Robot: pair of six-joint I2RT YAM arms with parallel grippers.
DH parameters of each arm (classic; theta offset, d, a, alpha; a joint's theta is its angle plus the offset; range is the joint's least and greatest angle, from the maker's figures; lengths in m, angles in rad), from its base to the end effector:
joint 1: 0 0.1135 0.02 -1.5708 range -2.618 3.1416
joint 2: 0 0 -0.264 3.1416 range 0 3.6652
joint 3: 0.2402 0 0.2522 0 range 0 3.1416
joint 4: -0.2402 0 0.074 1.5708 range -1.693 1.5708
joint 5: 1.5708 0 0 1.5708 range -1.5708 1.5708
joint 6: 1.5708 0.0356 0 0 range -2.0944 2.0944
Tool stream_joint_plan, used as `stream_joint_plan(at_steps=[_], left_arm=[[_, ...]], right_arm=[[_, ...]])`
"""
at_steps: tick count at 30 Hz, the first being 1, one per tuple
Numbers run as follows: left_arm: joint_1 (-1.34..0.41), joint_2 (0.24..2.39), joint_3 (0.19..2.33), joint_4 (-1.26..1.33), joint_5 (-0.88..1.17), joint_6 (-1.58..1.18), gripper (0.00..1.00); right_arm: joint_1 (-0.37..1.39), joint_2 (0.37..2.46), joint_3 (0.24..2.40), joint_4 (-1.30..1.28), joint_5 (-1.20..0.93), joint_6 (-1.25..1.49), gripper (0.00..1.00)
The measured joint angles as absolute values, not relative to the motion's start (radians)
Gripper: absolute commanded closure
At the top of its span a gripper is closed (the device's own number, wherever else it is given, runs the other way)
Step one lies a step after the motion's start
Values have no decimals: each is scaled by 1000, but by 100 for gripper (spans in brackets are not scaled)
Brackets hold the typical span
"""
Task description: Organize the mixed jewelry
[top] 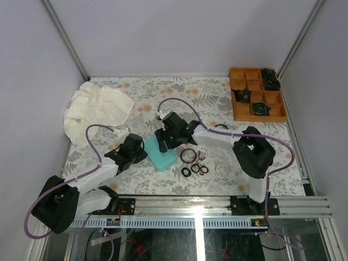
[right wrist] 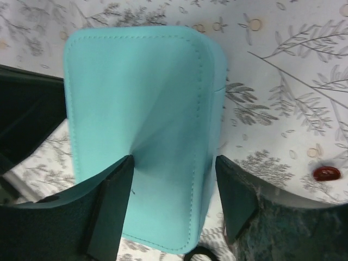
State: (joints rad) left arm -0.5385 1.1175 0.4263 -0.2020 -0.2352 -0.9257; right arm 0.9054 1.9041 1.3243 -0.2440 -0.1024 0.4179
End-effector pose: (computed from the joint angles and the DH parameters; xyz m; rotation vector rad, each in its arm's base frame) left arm 0.1755 -0.0952 0.1563 -0.5743 2.3967 -0.3636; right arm 0.2555 0.3315 0.1987 -0.6575 2.4342 0.7089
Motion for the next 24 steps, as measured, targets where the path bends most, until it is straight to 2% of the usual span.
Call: stream_joint_plan(at_steps=[2,6,14,17,24], left_arm=[[-527,1107,426,-187,-232,-921,94],[-521,1073,426,-173,-228,-919,94],[-521,959,374,-196,-223,-931,93],[-521,901,372,-225,-223,-940,94],[-521,783,324,-261,-189,-973,95]], right_arm=[[904,1903,1325,-258,-88,393,17],[901,1903,1333,-281,-80,346,9],[901,1903,1338,-282,-80,276,6],[901,1903,1336,-273,-97,272,11],[902,1906,1324,-239,-128,303,35]])
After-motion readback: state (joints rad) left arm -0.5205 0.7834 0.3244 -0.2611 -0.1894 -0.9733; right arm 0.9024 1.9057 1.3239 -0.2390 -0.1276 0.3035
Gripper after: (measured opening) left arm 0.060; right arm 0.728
